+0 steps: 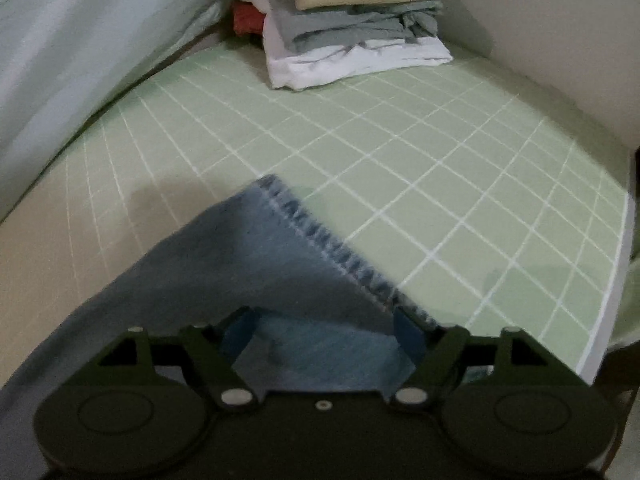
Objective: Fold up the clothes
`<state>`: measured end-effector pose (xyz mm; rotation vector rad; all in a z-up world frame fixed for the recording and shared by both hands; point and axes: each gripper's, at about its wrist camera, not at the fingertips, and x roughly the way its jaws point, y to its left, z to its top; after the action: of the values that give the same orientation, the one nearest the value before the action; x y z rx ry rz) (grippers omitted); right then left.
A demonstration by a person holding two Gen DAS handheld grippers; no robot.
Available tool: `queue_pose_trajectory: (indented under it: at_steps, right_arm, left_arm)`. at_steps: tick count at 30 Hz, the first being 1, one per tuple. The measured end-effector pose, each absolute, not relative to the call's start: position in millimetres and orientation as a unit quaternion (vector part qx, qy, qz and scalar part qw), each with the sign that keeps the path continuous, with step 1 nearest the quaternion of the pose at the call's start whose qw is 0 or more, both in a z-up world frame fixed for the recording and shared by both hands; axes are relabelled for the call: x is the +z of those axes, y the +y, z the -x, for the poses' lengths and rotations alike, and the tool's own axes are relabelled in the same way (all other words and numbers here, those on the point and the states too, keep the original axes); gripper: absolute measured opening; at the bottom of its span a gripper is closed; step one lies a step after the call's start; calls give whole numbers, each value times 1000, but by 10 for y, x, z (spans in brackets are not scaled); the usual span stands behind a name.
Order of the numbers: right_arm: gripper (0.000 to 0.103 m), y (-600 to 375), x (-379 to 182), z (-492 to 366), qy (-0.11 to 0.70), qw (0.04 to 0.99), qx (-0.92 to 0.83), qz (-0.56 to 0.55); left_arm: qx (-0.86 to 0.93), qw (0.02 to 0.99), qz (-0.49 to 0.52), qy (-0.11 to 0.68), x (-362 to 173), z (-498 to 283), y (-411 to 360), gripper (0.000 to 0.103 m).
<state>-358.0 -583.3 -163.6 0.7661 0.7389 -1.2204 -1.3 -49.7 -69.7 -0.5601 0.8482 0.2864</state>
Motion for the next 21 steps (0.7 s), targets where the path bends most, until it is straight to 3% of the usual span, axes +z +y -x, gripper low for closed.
queue_pose_trajectory:
  at_steps: [2, 3, 6, 7, 8, 13, 17, 20, 21]
  right_arm:
    - [75, -5846, -1631, 3571, 345, 704, -531, -321]
    - [67, -5839, -1633, 3550, 358, 712, -525, -300]
    - [31, -5810, -1630, 3518, 384, 726, -517, -242]
    - [9, -5825, -1631, 3544, 385, 729, -513, -240]
    - [1, -5845, -1632, 3576, 384, 732, -508, -241]
    - [0, -5987, -1662, 3690, 362, 713, -536, -272]
    - [1, -5995, -1645, 3508, 392, 679, -567, -253]
    - [28, -5856, -1534, 3325, 389, 679, -574, -241]
    - [47, -5780, -1478, 3254, 375, 686, -572, -246]
  left_arm:
    - [131, 869, 250, 405, -662, 30, -703, 84]
    - [127, 870, 245, 408, -657, 23, -791, 85]
    - [109, 873, 237, 413, -635, -7, -1034, 85]
    - [102, 874, 235, 413, -624, -21, -1105, 85]
    - [96, 876, 230, 414, -612, -38, -1167, 85]
    - [65, 885, 191, 419, -561, -194, -1346, 86]
    - [59, 891, 166, 418, -542, -385, -1261, 86]
    - [65, 893, 160, 417, -563, -573, -1047, 88]
    - [66, 892, 158, 418, -575, -644, -975, 89]
